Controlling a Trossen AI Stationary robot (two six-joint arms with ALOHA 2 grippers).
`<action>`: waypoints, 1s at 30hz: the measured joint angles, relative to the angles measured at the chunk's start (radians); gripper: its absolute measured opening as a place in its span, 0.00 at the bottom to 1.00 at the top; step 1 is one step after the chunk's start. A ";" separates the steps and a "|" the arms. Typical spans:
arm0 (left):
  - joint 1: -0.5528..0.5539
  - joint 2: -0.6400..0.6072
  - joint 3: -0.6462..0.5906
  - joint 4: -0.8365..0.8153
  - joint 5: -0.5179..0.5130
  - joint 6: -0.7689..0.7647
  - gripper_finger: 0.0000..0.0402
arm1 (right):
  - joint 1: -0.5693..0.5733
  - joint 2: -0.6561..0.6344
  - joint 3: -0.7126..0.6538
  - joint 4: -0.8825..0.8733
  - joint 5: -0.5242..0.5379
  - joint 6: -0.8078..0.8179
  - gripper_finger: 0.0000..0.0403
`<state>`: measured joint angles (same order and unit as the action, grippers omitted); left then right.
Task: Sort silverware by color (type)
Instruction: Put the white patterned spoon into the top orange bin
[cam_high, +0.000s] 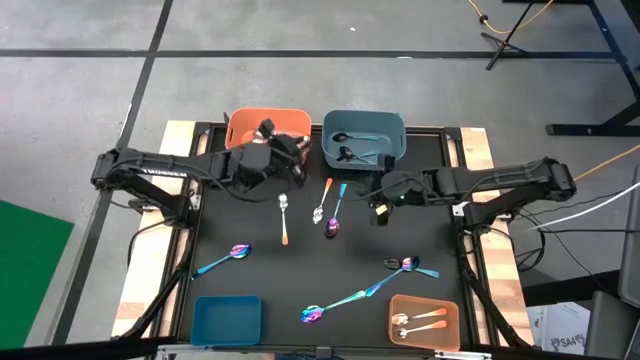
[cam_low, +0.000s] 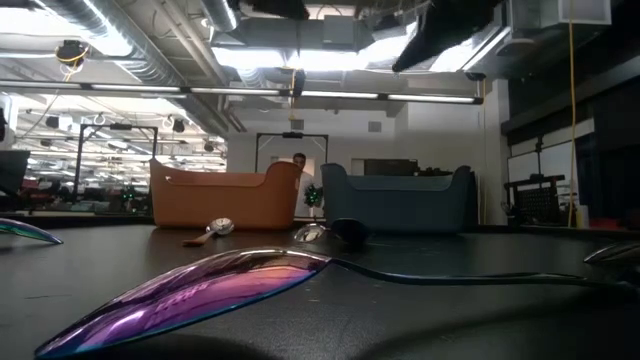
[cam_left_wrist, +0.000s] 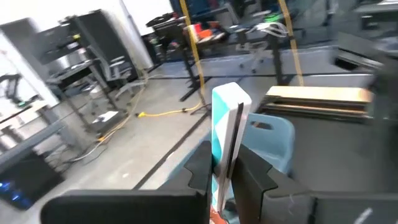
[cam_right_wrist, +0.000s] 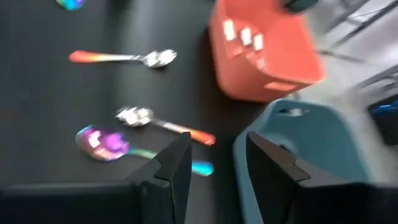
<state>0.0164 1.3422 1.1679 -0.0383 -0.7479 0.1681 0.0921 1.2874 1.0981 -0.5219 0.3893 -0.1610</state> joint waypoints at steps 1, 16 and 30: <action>0.016 0.000 0.000 0.000 0.000 0.000 0.08 | 0.000 0.002 0.000 -0.020 -0.023 0.002 0.35; 0.233 0.000 0.000 -0.152 0.000 0.179 0.08 | -0.001 0.021 0.000 -0.052 -0.140 0.004 0.35; 0.420 0.169 0.000 -0.433 0.014 0.175 0.08 | -0.001 0.021 0.000 -0.052 -0.141 0.004 0.35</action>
<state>0.4364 1.5116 1.1675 -0.4713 -0.7341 0.3435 0.0914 1.3079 1.0977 -0.5743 0.2485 -0.1574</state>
